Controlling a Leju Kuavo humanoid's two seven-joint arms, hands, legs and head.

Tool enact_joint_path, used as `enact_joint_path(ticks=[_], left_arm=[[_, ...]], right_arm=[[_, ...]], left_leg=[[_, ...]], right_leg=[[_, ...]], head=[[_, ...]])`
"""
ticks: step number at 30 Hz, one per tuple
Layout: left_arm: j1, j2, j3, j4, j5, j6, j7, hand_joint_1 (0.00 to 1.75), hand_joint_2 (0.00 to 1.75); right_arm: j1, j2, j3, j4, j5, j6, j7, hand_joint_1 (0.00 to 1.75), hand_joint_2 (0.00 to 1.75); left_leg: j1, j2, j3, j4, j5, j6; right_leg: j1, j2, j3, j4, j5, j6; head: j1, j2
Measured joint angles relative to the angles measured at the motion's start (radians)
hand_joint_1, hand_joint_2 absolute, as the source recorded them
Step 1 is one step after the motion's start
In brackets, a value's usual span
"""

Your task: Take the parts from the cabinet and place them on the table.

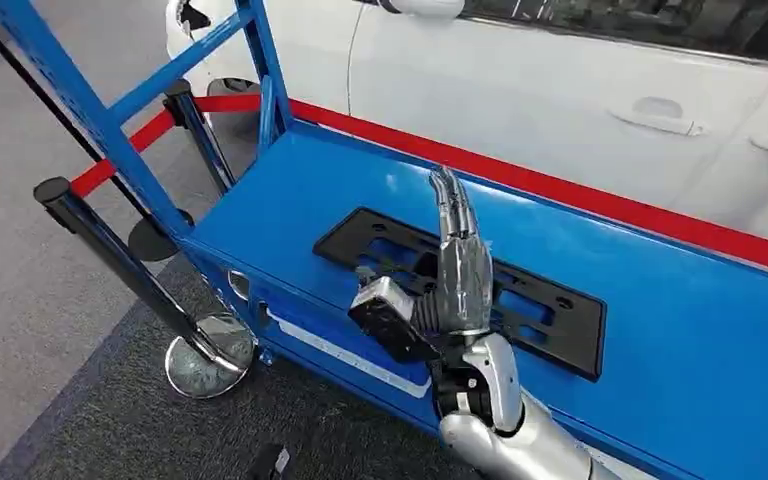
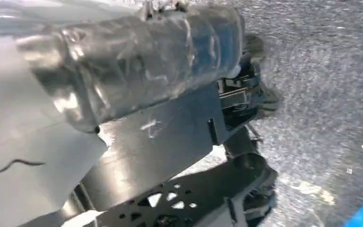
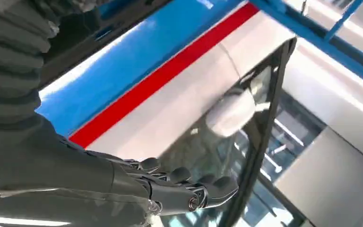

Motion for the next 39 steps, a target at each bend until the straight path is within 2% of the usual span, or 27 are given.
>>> enact_joint_path(ticks=[1, 2, 3, 5, 6, 7, 10, 11, 13, 15, 16, 17, 18, 20, 21, 22, 25, 27, 28, 30, 31, 32, 33, 34, 36, 38, 39], left_arm=[[-0.001, 0.000, 0.000, 0.000, 0.003, 0.001, 0.002, 0.00, 0.00], [-0.002, 0.000, 0.001, 0.000, 0.007, 0.001, 0.003, 0.00, 0.00], [-0.002, 0.000, 0.001, 0.000, 0.008, 0.002, 0.005, 0.00, 0.00], [-0.001, 0.000, 0.002, 0.000, 0.015, 0.006, 0.011, 0.00, 0.00], [0.001, 0.000, 0.002, 0.001, 0.016, 0.009, 0.014, 0.00, 0.00], [0.001, 0.000, 0.002, 0.002, 0.017, 0.011, 0.016, 0.00, 0.00], [0.002, 0.000, 0.002, 0.002, 0.016, 0.011, 0.020, 0.00, 0.00], [0.001, -0.001, 0.002, 0.002, 0.014, 0.011, 0.021, 0.00, 0.00], [0.001, -0.002, 0.002, 0.002, 0.008, 0.010, 0.025, 0.00, 0.00], [0.000, -0.002, 0.002, 0.003, 0.007, 0.011, 0.027, 0.00, 0.00], [0.001, -0.002, 0.002, 0.004, 0.006, 0.010, 0.028, 0.00, 0.00], [0.001, -0.002, 0.002, 0.004, 0.005, 0.010, 0.028, 0.00, 0.00], [0.001, -0.002, 0.002, 0.005, 0.003, 0.008, 0.029, 0.00, 0.00], [0.000, -0.003, 0.002, 0.005, -0.005, 0.003, 0.030, 0.00, 0.00], [0.000, -0.003, 0.002, 0.005, -0.009, 0.001, 0.031, 0.00, 0.00], [-0.001, -0.003, 0.002, 0.005, -0.013, -0.001, 0.032, 0.00, 0.00], [-0.002, -0.003, 0.001, 0.005, -0.022, -0.004, 0.035, 0.00, 0.00], [-0.003, -0.003, 0.000, 0.005, -0.027, -0.006, 0.037, 0.00, 0.00], [-0.003, -0.003, 0.000, 0.005, -0.029, -0.007, 0.039, 0.00, 0.00], [-0.005, -0.003, -0.001, 0.005, -0.035, -0.010, 0.039, 0.00, 0.00], [-0.007, -0.003, -0.001, 0.005, -0.037, -0.010, 0.039, 0.00, 0.00], [-0.008, -0.003, -0.002, 0.005, -0.039, -0.011, 0.039, 0.00, 0.00], [-0.009, -0.003, -0.002, 0.005, -0.040, -0.013, 0.039, 0.00, 0.00], [-0.009, -0.003, -0.003, 0.005, -0.045, -0.016, 0.040, 0.00, 0.00], [-0.007, -0.003, -0.007, 0.005, -0.045, -0.016, 0.042, 0.00, 0.00], [-0.005, -0.003, -0.010, 0.005, -0.046, -0.016, 0.045, 0.00, 0.00], [-0.005, -0.003, -0.012, 0.005, -0.047, -0.018, 0.045, 0.00, 0.00]], right_arm=[[0.021, 0.000, 0.003, -0.009, 0.041, 0.000, 0.014, 0.00, 1.75], [0.040, -0.002, 0.006, -0.019, 0.066, 0.001, 0.025, 0.00, 1.75], [0.053, -0.003, 0.009, -0.028, 0.090, 0.006, 0.035, 0.00, 1.75], [0.076, -0.006, 0.010, -0.052, 0.151, 0.029, 0.054, 0.00, 1.75], [0.087, -0.006, 0.013, -0.061, 0.177, 0.038, 0.062, 0.00, 1.75], [0.101, -0.006, 0.016, -0.069, 0.201, 0.045, 0.067, 0.00, 1.75], [0.133, -0.008, 0.024, -0.088, 0.235, 0.051, 0.080, 0.00, 1.75], [0.137, -0.008, 0.024, -0.093, 0.240, 0.056, 0.082, 0.00, 1.75], [0.140, -0.009, 0.025, -0.097, 0.258, 0.071, 0.085, 0.00, 1.75], [0.147, -0.012, 0.027, -0.096, 0.263, 0.078, 0.092, 0.00, 1.75], [0.150, -0.014, 0.030, -0.095, 0.264, 0.081, 0.094, 0.00, 1.75], [0.150, -0.014, 0.033, -0.092, 0.265, 0.085, 0.095, 0.00, 1.75], [0.148, -0.014, 0.034, -0.088, 0.265, 0.090, 0.095, 0.00, 1.75], [0.137, -0.014, 0.039, -0.076, 0.259, 0.100, 0.096, 0.00, 1.75], [0.129, -0.014, 0.039, -0.069, 0.255, 0.102, 0.096, 0.00, 1.75], [0.120, -0.013, 0.040, -0.058, 0.246, 0.106, 0.096, 0.00, 1.75], [0.100, -0.011, 0.043, -0.020, 0.225, 0.113, 0.097, 0.00, 1.75], [0.074, -0.009, 0.047, 0.012, 0.214, 0.115, 0.097, 0.00, 1.75], [0.063, -0.005, 0.047, 0.028, 0.207, 0.114, 0.098, 0.00, 1.75], [0.044, 0.001, 0.048, 0.068, 0.202, 0.116, 0.099, 0.00, 1.75], [0.036, 0.003, 0.049, 0.094, 0.192, 0.117, 0.098, 0.00, 1.75], [0.029, 0.004, 0.049, 0.114, 0.185, 0.117, 0.098, 0.00, 1.75], [0.021, 0.006, 0.050, 0.136, 0.174, 0.116, 0.097, 0.00, 1.75], [0.013, 0.009, 0.050, 0.157, 0.160, 0.114, 0.096, 0.00, 1.75], [-0.003, 0.016, 0.050, 0.192, 0.145, 0.113, 0.096, 0.00, 1.75], [-0.017, 0.022, 0.050, 0.228, 0.133, 0.113, 0.096, 0.00, 1.75], [-0.021, 0.025, 0.050, 0.245, 0.131, 0.114, 0.096, 0.00, 1.75]], left_leg=[[0.000, 0.000, -0.023, 0.047, -0.010, -0.002], [0.000, 0.000, -0.025, 0.051, 0.003, -0.003], [0.000, 0.000, -0.008, 0.013, 0.033, -0.001], [0.000, 0.000, 0.078, -0.162, 0.126, 0.009], [-0.001, 0.000, 0.105, -0.229, 0.131, 0.014], [-0.009, -0.001, 0.119, -0.247, 0.124, 0.016], [-0.012, -0.003, 0.116, -0.247, 0.125, 0.026], [-0.006, -0.003, 0.123, -0.264, 0.133, 0.036], [-0.002, 0.002, 0.133, -0.276, 0.141, 0.046], [-0.003, 0.004, 0.130, -0.274, 0.141, 0.050], [-0.004, 0.004, 0.129, -0.273, 0.141, 0.050], [-0.004, 0.003, 0.128, -0.271, 0.141, 0.050], [-0.003, 0.002, 0.127, -0.269, 0.140, 0.049], [-0.001, 0.000, 0.127, -0.259, 0.134, 0.045], [-0.001, -0.001, 0.125, -0.249, 0.128, 0.040], [-0.010, -0.001, 0.115, -0.238, 0.122, 0.031], [-0.007, -0.002, 0.114, -0.244, 0.127, 0.020], [-0.003, -0.001, 0.107, -0.229, 0.113, 0.012], [-0.003, 0.000, 0.090, -0.190, 0.084, 0.006], [-0.001, 0.000, 0.020, -0.039, 0.013, -0.002], [-0.002, 0.000, -0.012, 0.029, -0.008, -0.004], [-0.002, 0.000, -0.026, 0.057, -0.006, -0.004], [-0.002, 0.000, -0.019, 0.041, 0.016, -0.002], [-0.002, 0.000, 0.008, -0.017, 0.056, 0.001], [-0.002, 0.000, 0.088, -0.191, 0.145, 0.013], [-0.012, -0.001, 0.113, -0.252, 0.132, 0.019], [-0.012, -0.001, 0.108, -0.245, 0.132, 0.022]], right_leg=[[0.001, -0.001, 0.000, 0.000, -0.001, -0.001], [0.001, -0.001, 0.001, 0.000, -0.001, -0.001], [0.001, 0.001, 0.001, 0.000, -0.001, -0.001], [0.000, 0.006, 0.007, 0.000, -0.003, 0.000], [-0.001, 0.007, 0.008, -0.001, -0.003, 0.001], [0.007, 0.008, 0.005, 0.001, -0.003, 0.007], [0.002, 0.004, 0.007, -0.010, 0.004, 0.022], [0.008, 0.005, 0.010, -0.011, 0.003, 0.031], [0.006, 0.004, -0.018, 0.052, -0.044, 0.035], [0.006, 0.004, -0.089, 0.208, -0.118, 0.037], [0.006, 0.004, -0.118, 0.267, -0.135, 0.039], [0.006, 0.004, -0.128, 0.286, -0.130, 0.040], [0.005, 0.004, -0.113, 0.258, -0.103, 0.041], [-0.002, 0.004, -0.032, 0.097, -0.019, 0.041], [-0.005, 0.004, 0.003, 0.018, -0.006, 0.041], [0.001, 0.004, 0.017, 0.007, -0.019, 0.039], [0.006, 0.007, 0.007, 0.009, -0.013, 0.020], [-0.002, 0.004, 0.010, 0.001, -0.007, 0.008], [-0.003, 0.004, 0.009, 0.000, -0.005, 0.005], [-0.001, -0.001, 0.007, 0.000, -0.004, 0.002], [0.000, -0.003, 0.007, 0.000, -0.005, 0.001], [0.001, -0.004, 0.008, 0.000, -0.005, 0.001], [0.002, -0.004, 0.008, 0.000, -0.005, 0.001], [0.002, -0.003, 0.009, 0.000, -0.005, 0.001], [0.001, 0.000, 0.012, 0.000, -0.005, 0.001], [0.005, 0.001, 0.005, 0.000, -0.003, 0.008], [0.005, -0.001, 0.003, -0.004, 0.001, 0.014]], head=[[0.001, 0.000], [0.001, 0.000], [0.000, 0.000], [0.000, 0.000], [0.001, 0.000], [0.001, 0.000], [0.001, 0.000], [0.003, 0.000], [0.006, 0.000], [0.010, 0.000], [0.011, 0.000], [0.010, 0.000], [0.011, 0.000], [0.011, 0.000], [0.011, 0.000], [0.013, 0.000], [0.011, 0.000], [0.011, 0.000], [0.005, 0.000], [0.004, 0.000], [0.004, 0.000], [0.004, 0.000], [0.004, 0.000], [0.004, 0.000], [0.003, 0.000], [0.004, 0.000], [0.004, 0.000]])
